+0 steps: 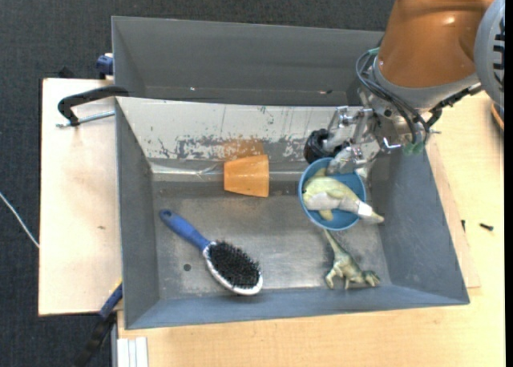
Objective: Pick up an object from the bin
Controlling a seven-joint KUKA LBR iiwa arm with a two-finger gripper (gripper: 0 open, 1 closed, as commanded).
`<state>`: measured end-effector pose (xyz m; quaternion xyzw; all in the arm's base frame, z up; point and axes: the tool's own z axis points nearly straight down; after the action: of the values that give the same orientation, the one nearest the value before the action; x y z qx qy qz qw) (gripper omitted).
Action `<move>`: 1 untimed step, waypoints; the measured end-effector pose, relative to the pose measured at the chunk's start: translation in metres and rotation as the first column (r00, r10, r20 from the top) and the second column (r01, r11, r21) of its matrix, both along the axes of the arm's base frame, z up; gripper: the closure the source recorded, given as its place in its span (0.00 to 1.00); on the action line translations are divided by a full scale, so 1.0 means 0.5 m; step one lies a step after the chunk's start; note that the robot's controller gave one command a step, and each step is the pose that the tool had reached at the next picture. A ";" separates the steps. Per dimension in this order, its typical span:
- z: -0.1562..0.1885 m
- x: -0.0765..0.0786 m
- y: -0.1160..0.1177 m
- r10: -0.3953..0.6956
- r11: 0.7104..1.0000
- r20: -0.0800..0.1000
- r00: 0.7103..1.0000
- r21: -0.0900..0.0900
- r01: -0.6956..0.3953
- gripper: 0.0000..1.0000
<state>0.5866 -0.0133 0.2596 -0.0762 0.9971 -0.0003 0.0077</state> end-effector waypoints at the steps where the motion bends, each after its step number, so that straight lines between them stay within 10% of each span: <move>1: -0.122 0.015 0.037 0.158 0.987 -0.017 0.987 0.001 -0.158 1.00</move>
Offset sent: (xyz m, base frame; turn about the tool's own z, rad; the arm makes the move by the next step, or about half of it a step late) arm 0.0074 0.0171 -0.0600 -0.1595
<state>0.5939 0.0050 0.1985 -0.1552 0.9879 0.0010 -0.0010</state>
